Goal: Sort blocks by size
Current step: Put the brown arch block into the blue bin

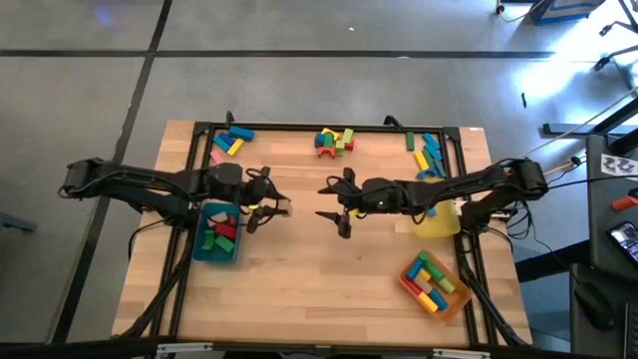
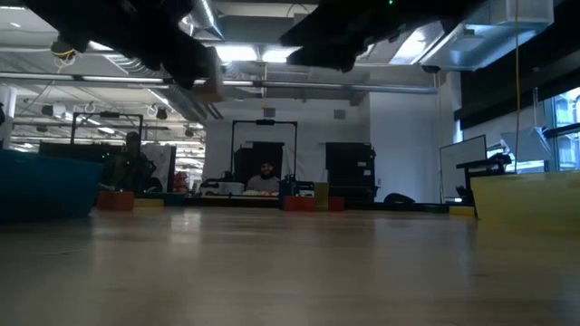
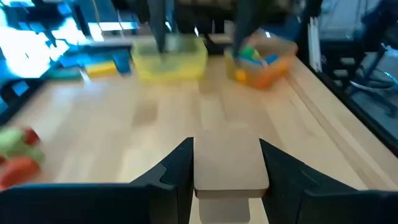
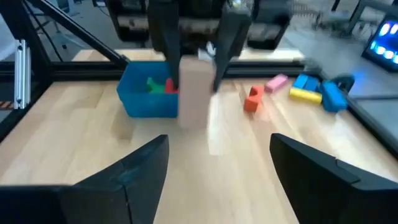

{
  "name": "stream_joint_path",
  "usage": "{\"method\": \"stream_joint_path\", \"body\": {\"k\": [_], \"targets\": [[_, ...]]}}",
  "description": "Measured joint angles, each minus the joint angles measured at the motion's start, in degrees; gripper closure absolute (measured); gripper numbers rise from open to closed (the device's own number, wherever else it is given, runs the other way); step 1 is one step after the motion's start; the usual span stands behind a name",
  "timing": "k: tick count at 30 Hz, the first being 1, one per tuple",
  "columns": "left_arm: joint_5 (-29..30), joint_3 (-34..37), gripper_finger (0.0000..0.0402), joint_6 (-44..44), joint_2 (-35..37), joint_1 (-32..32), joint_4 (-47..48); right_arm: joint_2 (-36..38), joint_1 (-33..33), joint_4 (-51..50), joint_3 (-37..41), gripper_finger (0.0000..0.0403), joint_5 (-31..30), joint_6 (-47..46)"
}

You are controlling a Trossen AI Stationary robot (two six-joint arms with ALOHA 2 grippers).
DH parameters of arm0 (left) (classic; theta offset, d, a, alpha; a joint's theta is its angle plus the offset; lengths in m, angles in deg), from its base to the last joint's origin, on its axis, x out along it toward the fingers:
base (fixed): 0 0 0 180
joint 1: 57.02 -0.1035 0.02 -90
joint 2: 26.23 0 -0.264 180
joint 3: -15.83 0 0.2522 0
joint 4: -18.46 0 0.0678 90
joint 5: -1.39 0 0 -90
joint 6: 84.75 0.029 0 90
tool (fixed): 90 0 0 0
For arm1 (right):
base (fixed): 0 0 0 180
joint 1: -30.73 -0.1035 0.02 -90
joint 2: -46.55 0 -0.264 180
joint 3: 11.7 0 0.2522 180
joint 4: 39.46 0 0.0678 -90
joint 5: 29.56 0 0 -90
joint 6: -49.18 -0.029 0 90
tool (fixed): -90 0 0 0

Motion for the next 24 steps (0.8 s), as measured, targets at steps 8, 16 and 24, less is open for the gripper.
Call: {"method": "stream_joint_path", "body": {"k": [8, 16, 24], "targets": [[1.86, -2.40, 0.0274, -9.57, 5.17, 6.09, 18.33, 0.79, 0.00, -1.23, -0.02, 0.0123, 0.02, 3.00], [1.83, -7.52, 0.0273, -19.43, 7.54, 12.71, 43.34, 0.72, -0.02, -2.38, 0.00, 0.0123, 0.04, 1.48], [6.16, -13.29, 0.0273, -27.47, 8.87, 14.94, 62.12, 0.72, -0.02, -1.42, 0.00, 0.0123, 0.04, 1.43]]}}
